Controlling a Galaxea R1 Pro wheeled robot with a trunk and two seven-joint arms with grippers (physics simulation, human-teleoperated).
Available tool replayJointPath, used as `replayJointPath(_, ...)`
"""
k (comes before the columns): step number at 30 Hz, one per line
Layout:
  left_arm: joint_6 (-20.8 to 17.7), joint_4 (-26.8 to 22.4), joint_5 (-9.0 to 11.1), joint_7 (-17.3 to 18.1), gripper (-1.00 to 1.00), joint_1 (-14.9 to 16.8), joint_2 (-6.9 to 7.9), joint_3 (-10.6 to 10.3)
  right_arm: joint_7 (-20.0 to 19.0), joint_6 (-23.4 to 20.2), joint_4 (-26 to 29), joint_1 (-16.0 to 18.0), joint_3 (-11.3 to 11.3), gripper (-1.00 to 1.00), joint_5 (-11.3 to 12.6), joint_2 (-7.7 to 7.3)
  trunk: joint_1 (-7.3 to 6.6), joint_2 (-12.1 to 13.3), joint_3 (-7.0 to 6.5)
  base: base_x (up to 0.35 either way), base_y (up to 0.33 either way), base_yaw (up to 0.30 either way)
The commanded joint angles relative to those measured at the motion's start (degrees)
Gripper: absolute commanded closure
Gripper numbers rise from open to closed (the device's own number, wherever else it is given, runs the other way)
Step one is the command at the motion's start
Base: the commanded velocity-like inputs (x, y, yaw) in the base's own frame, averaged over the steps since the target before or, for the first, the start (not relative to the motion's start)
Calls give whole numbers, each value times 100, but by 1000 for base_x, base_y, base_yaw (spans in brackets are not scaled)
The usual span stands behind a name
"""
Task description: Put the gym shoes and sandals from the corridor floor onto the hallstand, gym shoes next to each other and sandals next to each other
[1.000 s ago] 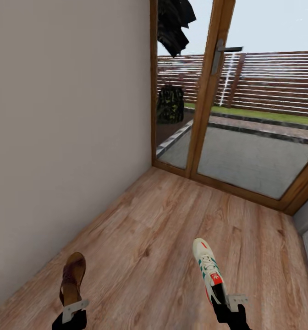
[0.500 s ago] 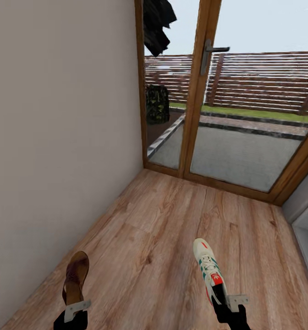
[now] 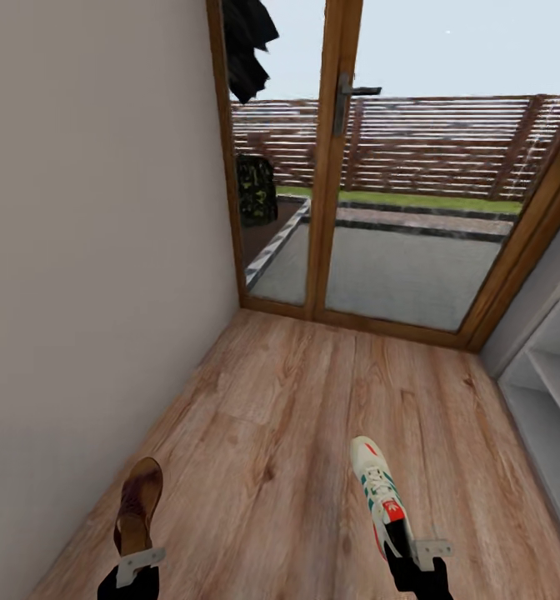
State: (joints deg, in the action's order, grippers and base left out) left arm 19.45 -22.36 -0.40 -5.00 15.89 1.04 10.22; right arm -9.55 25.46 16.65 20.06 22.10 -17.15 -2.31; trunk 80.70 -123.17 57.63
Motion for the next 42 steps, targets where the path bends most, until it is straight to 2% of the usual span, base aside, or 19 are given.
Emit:
replayJointPath(1,14,3,-21,-6,100,2,2,6,-37,20,-49,6,55,100,-35,3,-1,-2,4,0,35,-266)
replayJointPath(3,11,4,-21,-4,100,2,4,6,-33,20,-70,6,56,100,-34,3,-1,-2,4,0,20,-266)
replayJointPath(4,8,5,-94,-2,100,2,3,6,-24,20,-85,6,57,100,-31,3,-1,-2,4,0,6,-267)
replayJointPath(8,14,13,-790,-8,100,2,-8,11,207,20,-94,6,60,100,-26,4,-1,-2,4,0,2,-267)
replayJointPath(9,15,16,-902,-10,100,2,-9,16,281,20,-97,6,59,100,-25,7,-1,-2,4,0,0,-267)
replayJointPath(11,15,32,-997,-14,100,2,-13,21,367,20,-100,6,58,100,-25,9,-1,-2,4,0,0,-267)
replayJointPath(22,15,98,-1061,-18,100,2,-17,102,466,12,-117,6,56,100,-25,11,-1,-2,4,0,0,-267)
replayJointPath(28,18,130,-889,-9,100,2,-19,121,471,12,-118,6,58,100,-28,10,-1,-2,4,0,0,-267)
replayJointPath(42,18,144,-865,-1,100,2,-16,127,463,12,-131,6,49,100,-34,18,-1,-2,4,0,0,-267)
